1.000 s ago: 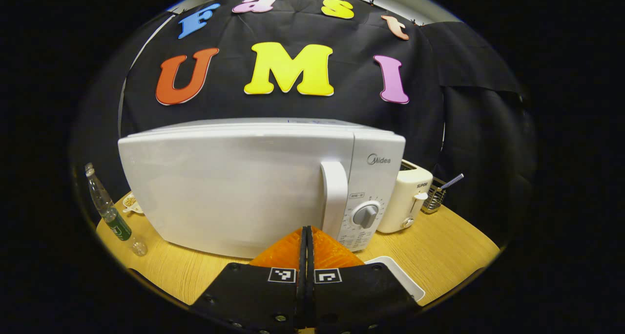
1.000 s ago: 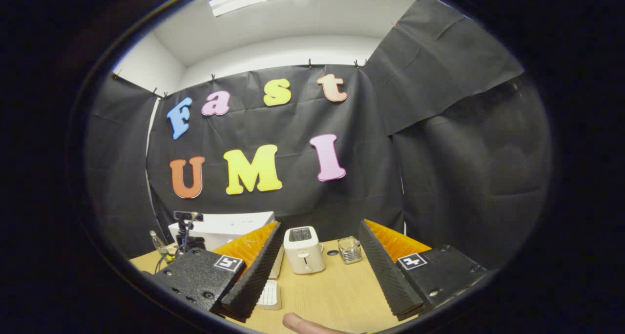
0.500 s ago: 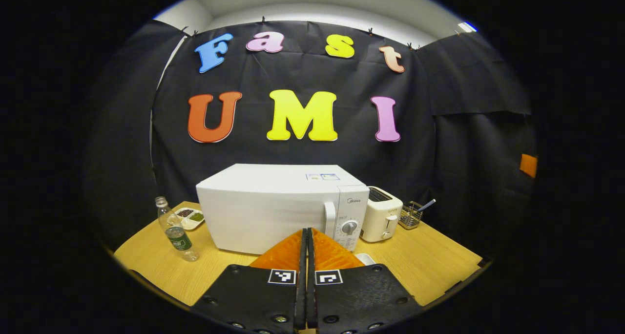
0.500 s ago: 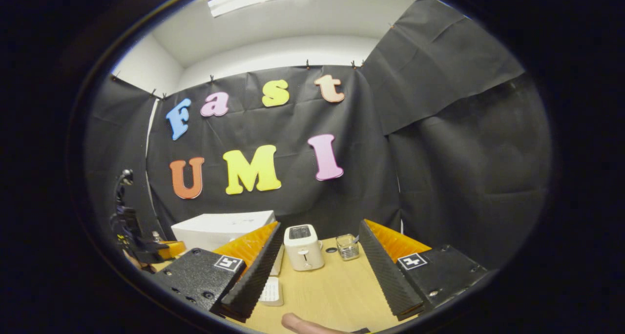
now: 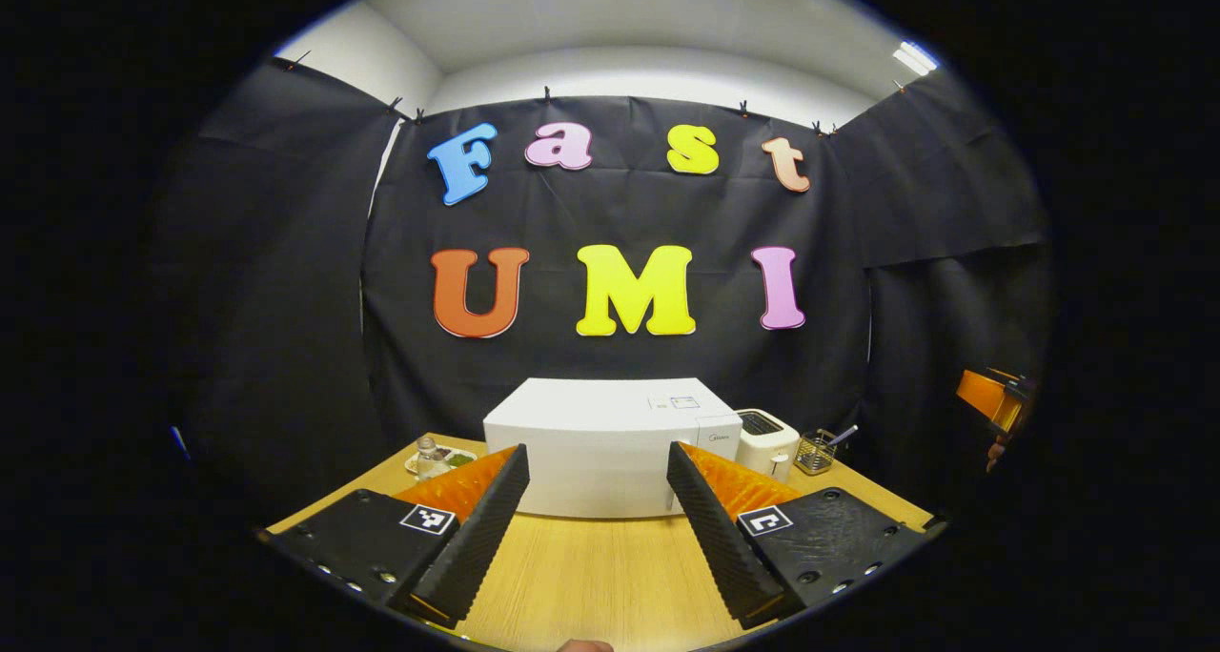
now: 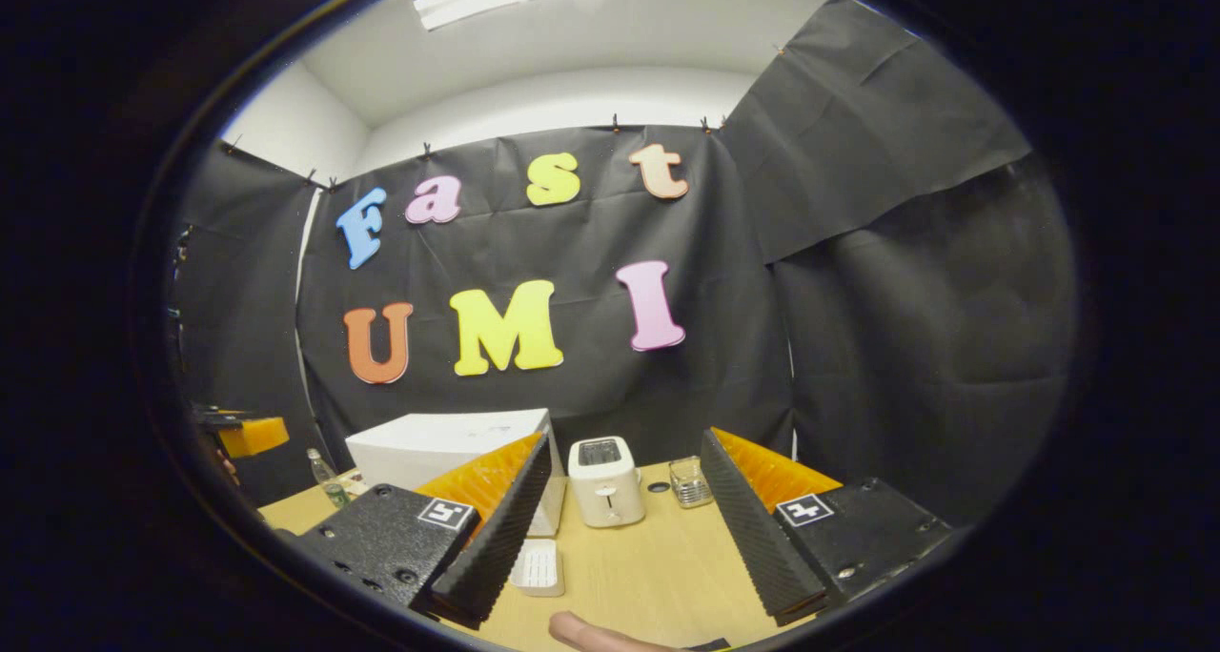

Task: Open the microwave oven with the left hand, put the food in, and close the microwave oven.

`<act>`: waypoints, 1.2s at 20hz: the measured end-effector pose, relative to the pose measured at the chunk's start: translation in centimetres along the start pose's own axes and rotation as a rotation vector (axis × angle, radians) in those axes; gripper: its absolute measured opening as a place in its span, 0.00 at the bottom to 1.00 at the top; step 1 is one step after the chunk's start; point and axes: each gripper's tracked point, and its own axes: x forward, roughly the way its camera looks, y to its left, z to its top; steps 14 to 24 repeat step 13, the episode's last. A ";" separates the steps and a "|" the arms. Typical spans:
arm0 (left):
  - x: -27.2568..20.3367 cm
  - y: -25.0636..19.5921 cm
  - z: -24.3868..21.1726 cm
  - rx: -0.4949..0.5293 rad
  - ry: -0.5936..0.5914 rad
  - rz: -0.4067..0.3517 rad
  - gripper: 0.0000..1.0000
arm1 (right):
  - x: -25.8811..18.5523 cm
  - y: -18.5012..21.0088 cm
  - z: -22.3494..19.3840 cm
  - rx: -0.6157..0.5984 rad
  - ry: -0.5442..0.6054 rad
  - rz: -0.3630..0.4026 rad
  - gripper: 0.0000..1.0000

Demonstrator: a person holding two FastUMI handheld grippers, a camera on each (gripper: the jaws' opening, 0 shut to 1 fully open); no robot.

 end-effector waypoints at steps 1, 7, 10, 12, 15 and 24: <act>-0.6 0.0 0.2 0.011 -0.001 0.002 0.92 | -0.1 0.4 0.2 -0.005 -0.001 0.006 0.89; -3.3 1.1 1.8 0.050 -0.052 0.022 0.94 | -1.0 1.4 1.2 -0.060 -0.018 0.012 0.89; -3.8 1.7 1.6 0.035 -0.074 0.027 0.95 | -1.6 1.5 1.5 -0.107 -0.032 0.023 0.89; -3.8 2.2 1.4 0.026 -0.087 0.026 0.95 | -2.0 1.0 1.7 -0.154 -0.043 0.019 0.90; -3.5 2.2 1.0 0.018 -0.086 0.031 0.88 | -2.0 0.8 2.0 -0.168 -0.051 0.008 1.00; -3.5 2.2 1.0 0.018 -0.086 0.031 0.88 | -2.0 0.8 2.0 -0.168 -0.051 0.008 1.00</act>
